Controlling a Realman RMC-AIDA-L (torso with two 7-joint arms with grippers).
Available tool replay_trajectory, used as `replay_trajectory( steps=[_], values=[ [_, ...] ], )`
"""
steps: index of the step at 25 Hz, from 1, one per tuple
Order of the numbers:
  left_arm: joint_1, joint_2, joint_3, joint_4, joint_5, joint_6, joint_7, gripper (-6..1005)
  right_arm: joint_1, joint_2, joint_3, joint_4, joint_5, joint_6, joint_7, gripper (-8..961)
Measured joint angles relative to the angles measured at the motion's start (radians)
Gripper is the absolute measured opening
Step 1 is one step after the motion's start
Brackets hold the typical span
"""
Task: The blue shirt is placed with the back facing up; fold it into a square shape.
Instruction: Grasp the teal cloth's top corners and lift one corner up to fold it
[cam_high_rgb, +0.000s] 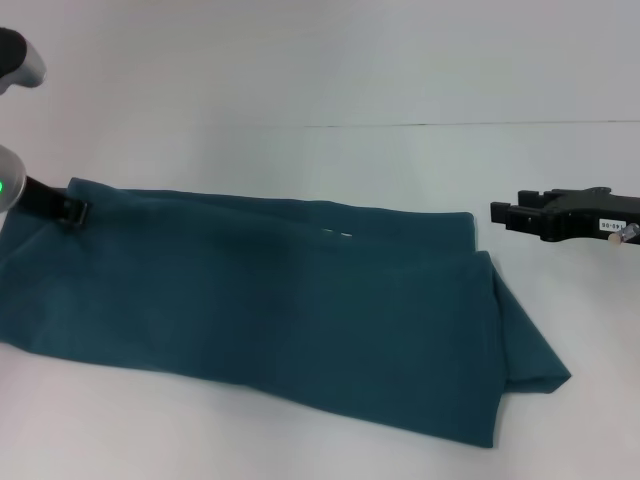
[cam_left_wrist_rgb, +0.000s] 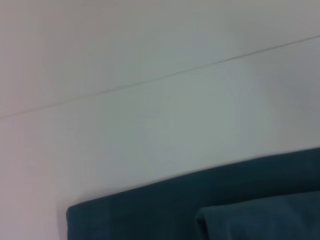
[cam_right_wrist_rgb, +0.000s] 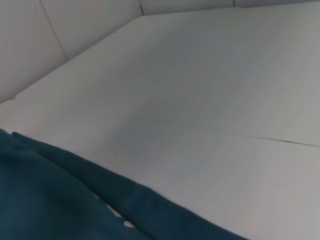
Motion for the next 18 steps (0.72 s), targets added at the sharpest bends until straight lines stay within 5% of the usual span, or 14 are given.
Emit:
replay_trajectory(
  steps=[8, 18],
  values=[
    [0.059, -0.013, 0.002, 0.086, 0.001, 0.015, 0.004, 21, -0.004, 0.0, 0.002, -0.016, 0.002, -0.09, -0.002, 505],
    [0.116, -0.042, 0.002, 0.194, 0.001, 0.044, 0.007, 292, 0.0, 0.001, 0.003, -0.059, 0.002, -0.24, -0.015, 504]
  ],
)
